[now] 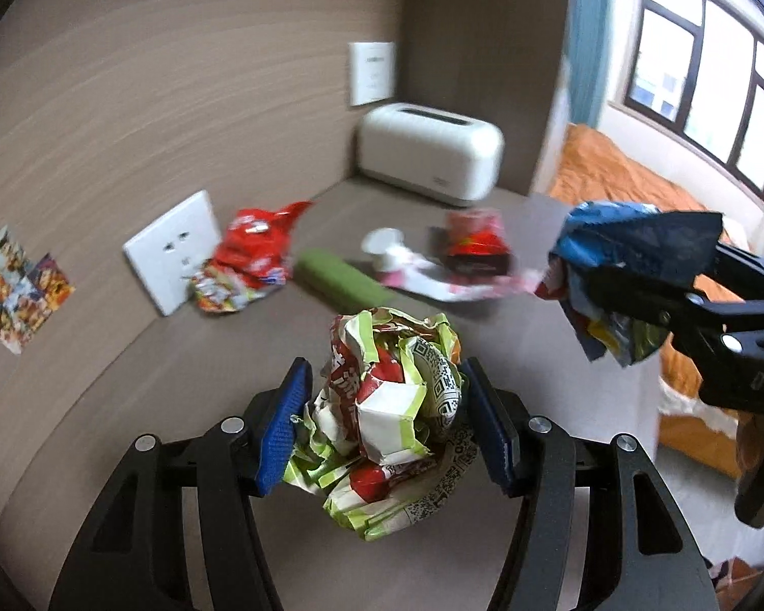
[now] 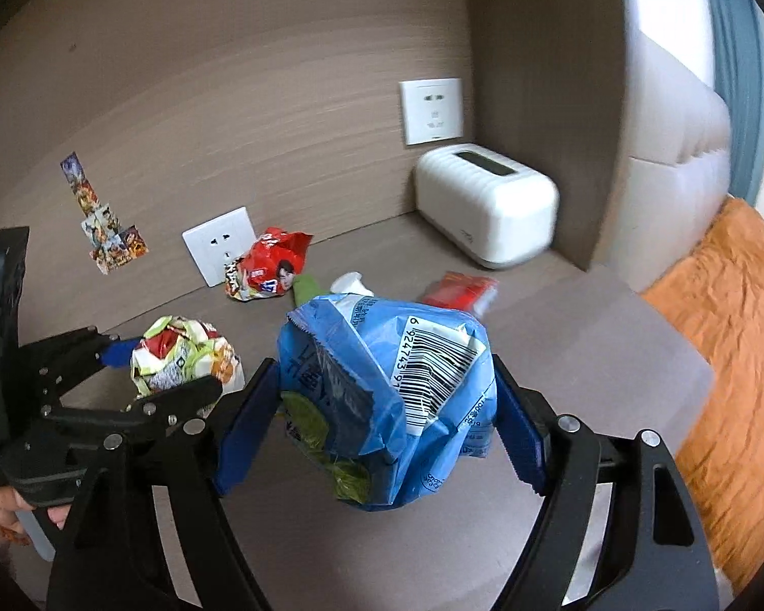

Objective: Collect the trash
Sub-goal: 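Grasp the green-white crumpled wrapper with left tool while right tool grasps the blue bag, then carry both wrappers over the white bin and open both tools to drop them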

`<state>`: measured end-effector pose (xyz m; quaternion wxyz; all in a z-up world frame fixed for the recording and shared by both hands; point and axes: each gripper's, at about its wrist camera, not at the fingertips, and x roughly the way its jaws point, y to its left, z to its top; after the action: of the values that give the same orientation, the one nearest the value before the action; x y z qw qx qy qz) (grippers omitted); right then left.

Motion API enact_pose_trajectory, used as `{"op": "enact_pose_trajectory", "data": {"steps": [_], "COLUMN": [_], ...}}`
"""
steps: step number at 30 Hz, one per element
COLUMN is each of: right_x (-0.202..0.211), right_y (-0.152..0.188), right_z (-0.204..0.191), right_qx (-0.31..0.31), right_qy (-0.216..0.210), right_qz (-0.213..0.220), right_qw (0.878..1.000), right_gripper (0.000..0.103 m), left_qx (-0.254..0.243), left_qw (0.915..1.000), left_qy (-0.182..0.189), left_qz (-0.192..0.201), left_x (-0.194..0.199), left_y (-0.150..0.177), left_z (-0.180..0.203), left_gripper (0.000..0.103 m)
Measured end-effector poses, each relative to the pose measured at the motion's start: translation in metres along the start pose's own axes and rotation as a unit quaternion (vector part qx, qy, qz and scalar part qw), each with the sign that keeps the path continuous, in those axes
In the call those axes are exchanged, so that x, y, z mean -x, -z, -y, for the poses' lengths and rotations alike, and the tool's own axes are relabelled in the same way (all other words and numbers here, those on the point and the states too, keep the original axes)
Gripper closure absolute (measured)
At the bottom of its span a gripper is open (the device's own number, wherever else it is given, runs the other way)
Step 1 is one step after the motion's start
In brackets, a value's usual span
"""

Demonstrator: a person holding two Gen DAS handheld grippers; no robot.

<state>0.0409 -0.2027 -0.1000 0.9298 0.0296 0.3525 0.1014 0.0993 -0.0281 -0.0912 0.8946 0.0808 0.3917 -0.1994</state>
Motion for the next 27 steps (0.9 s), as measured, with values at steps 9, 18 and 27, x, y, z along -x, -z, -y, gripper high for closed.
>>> {"op": "enact_pose_trajectory", "data": {"steps": [9, 18, 27], "right_x": [0.064, 0.118, 0.145], "right_y": [0.047, 0.114, 0.182], "right_z": [0.057, 0.124, 0.165], "right_qx": [-0.071, -0.172, -0.240], "right_qy": [0.058, 0.121, 0.169], "right_qz": [0.011, -0.004, -0.035], "right_qw": [0.996, 0.978, 0.955], "right_gripper": [0.024, 0.024, 0.024], "left_qx": [-0.088, -0.189, -0.258], "left_qw": [0.9932, 0.9678, 0.9402], "left_qy": [0.075, 0.161, 0.204], "left_qz": [-0.011, -0.042, -0.089], "left_x": [0.001, -0.014, -0.038], "left_y": [0.004, 0.029, 0.072], "left_z": [0.093, 0.206, 0.294], "left_gripper": [0.043, 0.043, 0.043]}}
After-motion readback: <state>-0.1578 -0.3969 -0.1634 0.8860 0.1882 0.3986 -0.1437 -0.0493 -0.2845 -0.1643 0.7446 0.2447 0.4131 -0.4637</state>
